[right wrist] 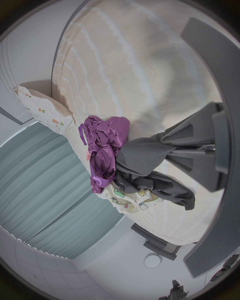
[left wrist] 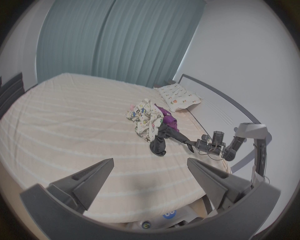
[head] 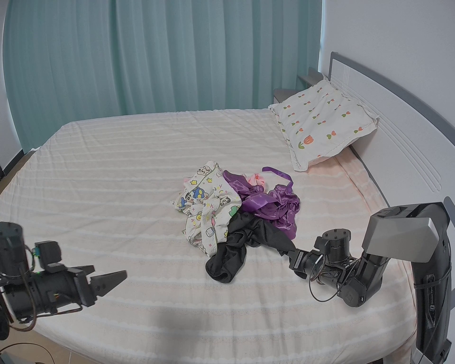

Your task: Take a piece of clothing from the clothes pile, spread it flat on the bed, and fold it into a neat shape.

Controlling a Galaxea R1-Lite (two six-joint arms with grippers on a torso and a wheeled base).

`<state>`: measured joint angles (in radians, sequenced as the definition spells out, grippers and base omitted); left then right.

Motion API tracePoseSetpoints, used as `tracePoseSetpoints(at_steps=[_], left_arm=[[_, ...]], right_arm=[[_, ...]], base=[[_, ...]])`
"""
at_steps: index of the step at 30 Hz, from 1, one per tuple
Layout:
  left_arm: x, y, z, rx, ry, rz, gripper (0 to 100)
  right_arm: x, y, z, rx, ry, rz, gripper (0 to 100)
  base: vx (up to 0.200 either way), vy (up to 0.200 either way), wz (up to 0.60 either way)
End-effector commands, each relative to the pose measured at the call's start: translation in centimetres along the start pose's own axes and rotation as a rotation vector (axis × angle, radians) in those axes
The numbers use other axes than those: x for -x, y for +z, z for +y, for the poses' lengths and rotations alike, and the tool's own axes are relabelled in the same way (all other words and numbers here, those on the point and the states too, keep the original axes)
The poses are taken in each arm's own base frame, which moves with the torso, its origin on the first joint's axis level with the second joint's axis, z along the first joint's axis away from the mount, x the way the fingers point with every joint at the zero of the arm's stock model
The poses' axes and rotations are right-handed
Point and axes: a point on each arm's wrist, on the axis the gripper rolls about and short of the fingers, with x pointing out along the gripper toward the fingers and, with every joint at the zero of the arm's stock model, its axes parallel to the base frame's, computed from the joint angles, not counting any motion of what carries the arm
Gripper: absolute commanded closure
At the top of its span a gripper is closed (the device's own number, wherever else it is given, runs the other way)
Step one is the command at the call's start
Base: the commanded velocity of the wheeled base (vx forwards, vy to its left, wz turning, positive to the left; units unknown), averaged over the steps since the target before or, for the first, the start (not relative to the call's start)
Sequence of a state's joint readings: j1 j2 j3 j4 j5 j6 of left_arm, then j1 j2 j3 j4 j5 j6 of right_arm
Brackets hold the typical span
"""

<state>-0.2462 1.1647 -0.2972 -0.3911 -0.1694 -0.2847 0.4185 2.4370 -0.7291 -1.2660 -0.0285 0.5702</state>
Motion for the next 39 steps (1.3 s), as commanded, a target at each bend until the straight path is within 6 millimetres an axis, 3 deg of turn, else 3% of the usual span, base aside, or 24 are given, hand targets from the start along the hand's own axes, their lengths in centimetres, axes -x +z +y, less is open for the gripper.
tracePoseSetpoints(at_steps=[1,10,16,25,39], left_arm=[[-17.5,-3.0,-3.2,0.238,0.054,0.250,0],[-26.0,-5.1,-6.0,0.269,0.051,0.272,0],[-29.9,-5.4,-7.4,0.248,0.048,0.243,0],[-33.6,-7.1,-8.0,0.186,0.042,0.271,0],[-35.0,-6.8,-8.3,0.154,0.085,0.269,0]], right_arm=[[0.4,0.2,0.0,-0.005,0.007,-0.017,100],[0.1,0.2,-0.1,-0.007,0.007,-0.021,100],[0.1,0.1,0.0,-0.005,0.009,-0.020,100],[-0.1,-0.3,-0.2,-0.002,0.002,-0.010,100],[-0.1,-0.3,-0.2,0.001,0.002,-0.013,100]], base=[[0.000,0.000,0.00],[0.000,0.000,0.00],[0.000,0.000,0.00],[0.000,0.000,0.00],[0.000,0.000,0.00]])
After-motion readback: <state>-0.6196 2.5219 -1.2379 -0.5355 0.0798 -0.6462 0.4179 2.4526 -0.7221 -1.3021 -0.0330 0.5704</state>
